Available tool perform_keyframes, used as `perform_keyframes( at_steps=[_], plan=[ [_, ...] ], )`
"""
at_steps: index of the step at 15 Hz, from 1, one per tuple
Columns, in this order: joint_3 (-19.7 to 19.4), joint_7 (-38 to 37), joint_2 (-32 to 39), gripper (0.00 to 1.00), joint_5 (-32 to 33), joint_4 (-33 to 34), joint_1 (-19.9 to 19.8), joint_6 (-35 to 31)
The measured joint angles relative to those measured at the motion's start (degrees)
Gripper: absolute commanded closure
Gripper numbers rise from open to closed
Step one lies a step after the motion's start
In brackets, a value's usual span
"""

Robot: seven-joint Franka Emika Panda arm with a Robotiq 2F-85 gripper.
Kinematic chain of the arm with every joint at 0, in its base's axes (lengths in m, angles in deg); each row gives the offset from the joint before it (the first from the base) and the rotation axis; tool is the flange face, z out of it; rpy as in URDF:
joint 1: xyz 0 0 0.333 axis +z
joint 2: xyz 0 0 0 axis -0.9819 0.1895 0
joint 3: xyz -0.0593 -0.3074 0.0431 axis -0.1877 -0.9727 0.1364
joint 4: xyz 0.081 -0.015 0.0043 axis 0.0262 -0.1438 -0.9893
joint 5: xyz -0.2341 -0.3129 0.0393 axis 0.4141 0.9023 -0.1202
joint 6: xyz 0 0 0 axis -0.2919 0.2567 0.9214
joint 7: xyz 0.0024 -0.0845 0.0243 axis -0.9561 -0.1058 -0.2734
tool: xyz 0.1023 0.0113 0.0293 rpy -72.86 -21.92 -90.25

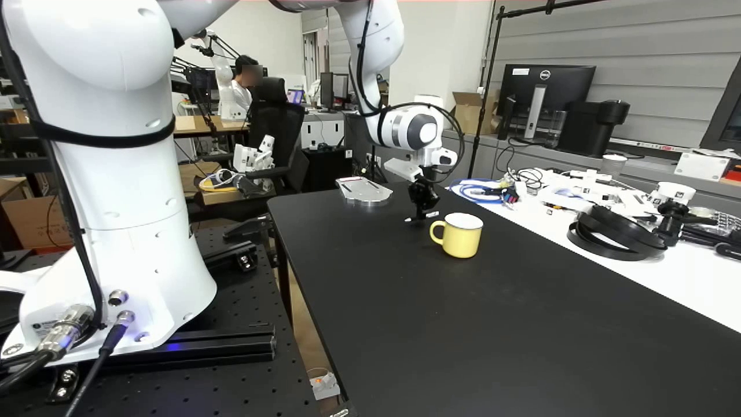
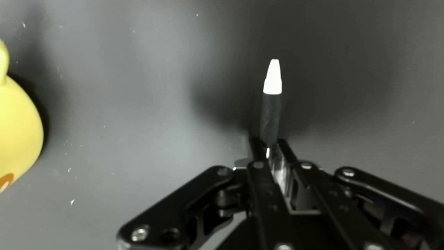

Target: Pick up the pen and put it in the cup

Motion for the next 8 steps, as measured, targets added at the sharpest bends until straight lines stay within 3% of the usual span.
perform_keyframes(
  at_steps=[8],
  plan=[
    [-1.7,-0.1,-6.6,0.97,-0.5,1.8,-3.0,9.9]
  ],
)
